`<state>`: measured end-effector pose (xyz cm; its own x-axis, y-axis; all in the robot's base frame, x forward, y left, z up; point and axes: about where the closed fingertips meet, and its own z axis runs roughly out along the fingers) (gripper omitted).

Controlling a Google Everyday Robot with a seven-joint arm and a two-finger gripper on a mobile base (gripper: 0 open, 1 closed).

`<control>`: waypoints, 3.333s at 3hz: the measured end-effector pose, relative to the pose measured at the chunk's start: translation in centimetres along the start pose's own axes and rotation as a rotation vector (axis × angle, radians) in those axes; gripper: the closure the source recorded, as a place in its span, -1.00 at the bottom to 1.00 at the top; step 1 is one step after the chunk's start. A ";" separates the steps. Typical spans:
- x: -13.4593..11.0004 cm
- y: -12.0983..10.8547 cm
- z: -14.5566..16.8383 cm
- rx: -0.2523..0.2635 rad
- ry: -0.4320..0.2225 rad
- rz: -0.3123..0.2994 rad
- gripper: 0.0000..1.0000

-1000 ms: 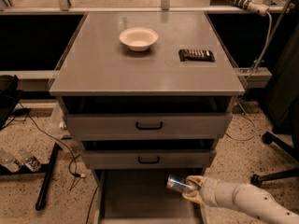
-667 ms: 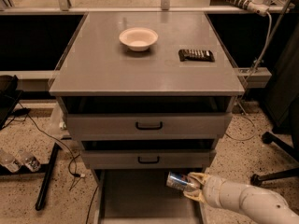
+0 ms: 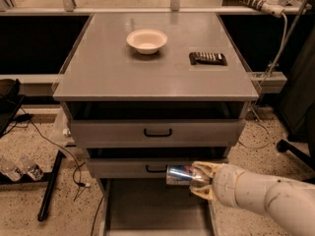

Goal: Pick redbull can from bottom drawer and place on counter

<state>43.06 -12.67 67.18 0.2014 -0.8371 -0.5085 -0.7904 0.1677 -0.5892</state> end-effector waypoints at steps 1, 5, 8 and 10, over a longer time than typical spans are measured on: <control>-3.2 -4.9 -3.5 0.018 -0.059 -0.066 1.00; -4.3 -14.9 -9.4 0.052 -0.232 -0.068 1.00; -4.2 -27.9 -3.5 -0.069 -0.215 -0.085 1.00; -8.3 -35.1 4.2 -0.083 -0.261 0.050 1.00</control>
Offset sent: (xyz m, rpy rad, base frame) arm 0.0745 -0.0769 0.2179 0.2632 -0.1577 0.1089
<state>71.53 -9.38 89.44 0.2953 -0.6644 -0.6866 -0.8455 0.1529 -0.5116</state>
